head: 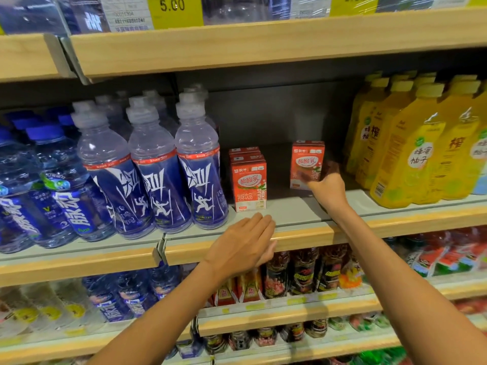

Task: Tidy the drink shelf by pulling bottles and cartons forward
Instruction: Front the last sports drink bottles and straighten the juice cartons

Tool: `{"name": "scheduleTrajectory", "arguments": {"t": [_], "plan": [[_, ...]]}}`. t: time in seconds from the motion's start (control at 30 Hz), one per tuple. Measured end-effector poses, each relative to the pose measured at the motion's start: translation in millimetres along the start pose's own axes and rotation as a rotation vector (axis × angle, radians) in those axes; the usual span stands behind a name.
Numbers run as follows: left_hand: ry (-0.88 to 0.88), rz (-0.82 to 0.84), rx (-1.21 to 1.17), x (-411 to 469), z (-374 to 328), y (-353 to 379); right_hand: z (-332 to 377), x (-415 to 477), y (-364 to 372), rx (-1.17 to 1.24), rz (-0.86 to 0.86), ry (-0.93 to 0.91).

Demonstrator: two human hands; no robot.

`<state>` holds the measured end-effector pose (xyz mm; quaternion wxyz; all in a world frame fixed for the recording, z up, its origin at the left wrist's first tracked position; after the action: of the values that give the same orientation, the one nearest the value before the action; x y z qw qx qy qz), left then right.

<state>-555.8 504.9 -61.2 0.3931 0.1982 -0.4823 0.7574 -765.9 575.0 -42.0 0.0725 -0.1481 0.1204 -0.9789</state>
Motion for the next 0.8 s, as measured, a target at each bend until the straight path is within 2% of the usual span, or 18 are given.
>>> {"name": "scheduleTrajectory", "arguments": {"t": [0.3,0.47,0.63,0.7,0.8], "plan": [[0.001,0.022,0.055,0.5,-3.1,-2.9,-9.1,10.9,9.5,0.075,-0.014,0.024],[-0.024,0.052,0.056,1.4,-2.0,-1.4,-7.8,6.4,1.3,0.087,-0.027,-0.021],[-0.088,0.124,-0.014,5.6,1.5,-3.9,-1.7,-15.2,-14.7,0.233,0.026,0.019],[-0.225,0.169,-0.100,7.7,4.8,-6.9,5.5,-28.4,-22.7,0.259,0.037,0.003],[-0.710,0.133,-0.413,6.9,19.8,-14.3,17.1,-53.9,-30.2,0.296,0.051,-0.002]]}}
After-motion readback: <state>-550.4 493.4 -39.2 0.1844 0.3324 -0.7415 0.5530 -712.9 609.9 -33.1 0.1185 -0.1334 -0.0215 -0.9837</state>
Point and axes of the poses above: each hand's wrist, its own x-axis towards the middle knuckle, its own y-axis out of the palm, z = x × y, the point moved 6 cm from there along x, towards the middle knuckle, and after that the axes turned 9 degrees about -z, right-handed, at the moved point
